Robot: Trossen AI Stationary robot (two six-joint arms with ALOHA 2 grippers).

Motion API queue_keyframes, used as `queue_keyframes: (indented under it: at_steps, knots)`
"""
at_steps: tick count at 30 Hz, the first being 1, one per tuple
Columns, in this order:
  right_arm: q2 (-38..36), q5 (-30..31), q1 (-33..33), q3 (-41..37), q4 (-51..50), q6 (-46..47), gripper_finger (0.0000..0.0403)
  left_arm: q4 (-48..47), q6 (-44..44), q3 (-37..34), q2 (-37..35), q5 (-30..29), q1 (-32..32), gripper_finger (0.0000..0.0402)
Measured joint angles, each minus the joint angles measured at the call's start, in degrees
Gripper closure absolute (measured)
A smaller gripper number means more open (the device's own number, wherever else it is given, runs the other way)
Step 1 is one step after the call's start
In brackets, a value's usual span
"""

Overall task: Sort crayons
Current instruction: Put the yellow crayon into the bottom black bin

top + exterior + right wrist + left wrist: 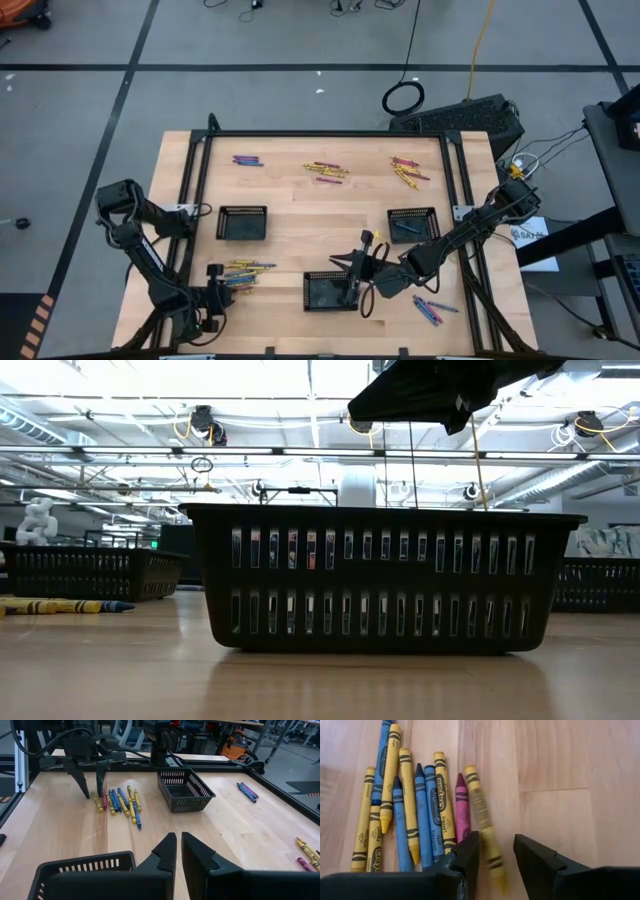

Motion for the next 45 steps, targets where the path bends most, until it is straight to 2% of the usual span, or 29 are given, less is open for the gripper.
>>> queue_keyframes:
  at_steps: [11,14,20,27,31,36,40,45]
  knots:
    - [0.0,0.0,0.0,0.0,0.0,0.0,0.039,1.0,0.0,0.0,0.0,1.3,0.1,0.0274]
    - [0.0,0.0,0.0,0.0,0.0,0.0,0.039,1.2,0.0,0.0,0.0,1.9,0.1,0.0301]
    - [0.0,0.0,0.4,0.0,-0.2,-0.5,0.039,1.1,0.0,0.1,-0.1,3.1,0.0,0.0388]
    - [0.0,0.2,3.1,0.0,0.4,-1.5,0.039,-0.3,0.6,2.2,-2.3,4.7,0.4,0.0393]
    - [0.0,0.3,4.2,0.0,0.4,-1.5,0.039,-0.2,2.2,2.2,-5.0,1.3,2.3,0.0398]
    - [0.0,3.0,4.9,0.0,0.5,-1.5,0.039,2.2,8.0,2.1,-7.6,-2.3,7.0,0.0398]
    - [0.0,6.3,5.6,0.0,0.8,-1.5,0.039,12.1,18.5,2.2,-7.5,-2.5,13.7,0.0398]
    - [-0.4,14.7,7.7,0.0,2.9,-2.4,0.039,25.6,34.4,2.2,-7.5,-2.0,23.9,0.0399]
